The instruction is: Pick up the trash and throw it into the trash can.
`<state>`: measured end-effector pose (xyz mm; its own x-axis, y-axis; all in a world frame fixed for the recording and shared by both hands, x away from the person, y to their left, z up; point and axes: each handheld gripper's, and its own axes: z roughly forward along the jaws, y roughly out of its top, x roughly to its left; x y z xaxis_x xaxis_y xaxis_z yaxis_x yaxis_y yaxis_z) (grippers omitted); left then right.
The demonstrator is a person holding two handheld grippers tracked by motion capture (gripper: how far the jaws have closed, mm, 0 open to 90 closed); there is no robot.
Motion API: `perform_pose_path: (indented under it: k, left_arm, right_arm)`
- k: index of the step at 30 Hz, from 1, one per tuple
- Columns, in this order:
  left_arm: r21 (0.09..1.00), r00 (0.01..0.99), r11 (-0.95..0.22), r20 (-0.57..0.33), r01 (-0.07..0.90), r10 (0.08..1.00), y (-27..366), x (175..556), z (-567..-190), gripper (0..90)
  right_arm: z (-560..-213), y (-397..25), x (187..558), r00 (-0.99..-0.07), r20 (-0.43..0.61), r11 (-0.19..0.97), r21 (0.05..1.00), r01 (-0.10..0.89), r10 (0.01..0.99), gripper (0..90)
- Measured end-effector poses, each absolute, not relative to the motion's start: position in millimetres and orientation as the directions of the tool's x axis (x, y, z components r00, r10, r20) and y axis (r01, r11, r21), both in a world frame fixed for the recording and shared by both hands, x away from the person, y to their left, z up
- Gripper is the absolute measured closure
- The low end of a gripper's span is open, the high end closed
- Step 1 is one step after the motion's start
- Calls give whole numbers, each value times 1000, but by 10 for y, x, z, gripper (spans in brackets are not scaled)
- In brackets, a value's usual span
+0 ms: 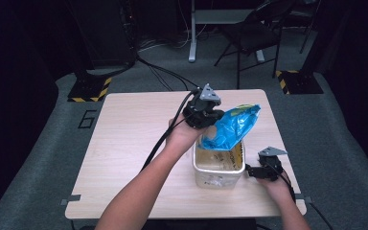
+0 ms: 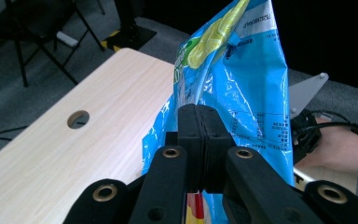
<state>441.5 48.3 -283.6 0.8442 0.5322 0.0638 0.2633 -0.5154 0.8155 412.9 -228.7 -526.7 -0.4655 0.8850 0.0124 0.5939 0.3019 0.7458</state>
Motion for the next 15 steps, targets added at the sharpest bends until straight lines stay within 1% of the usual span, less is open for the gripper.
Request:
perform_pose_path:
  k: [8,13,15]
  left_arm:
    - [804,844,-516,35,295,536,489,4453,-3098,885]
    - [814,841,-491,4,311,541,535,4449,-3230,882]
    - [804,843,-506,11,312,538,531,4436,-3269,876]
  right_arm:
    - [-5268,-2290,4131,-468,8,306,747,591,884,202]
    - [-5267,-2289,4131,-468,9,305,746,591,884,202]
    - [-5266,-2288,4128,-466,12,303,744,595,885,202]
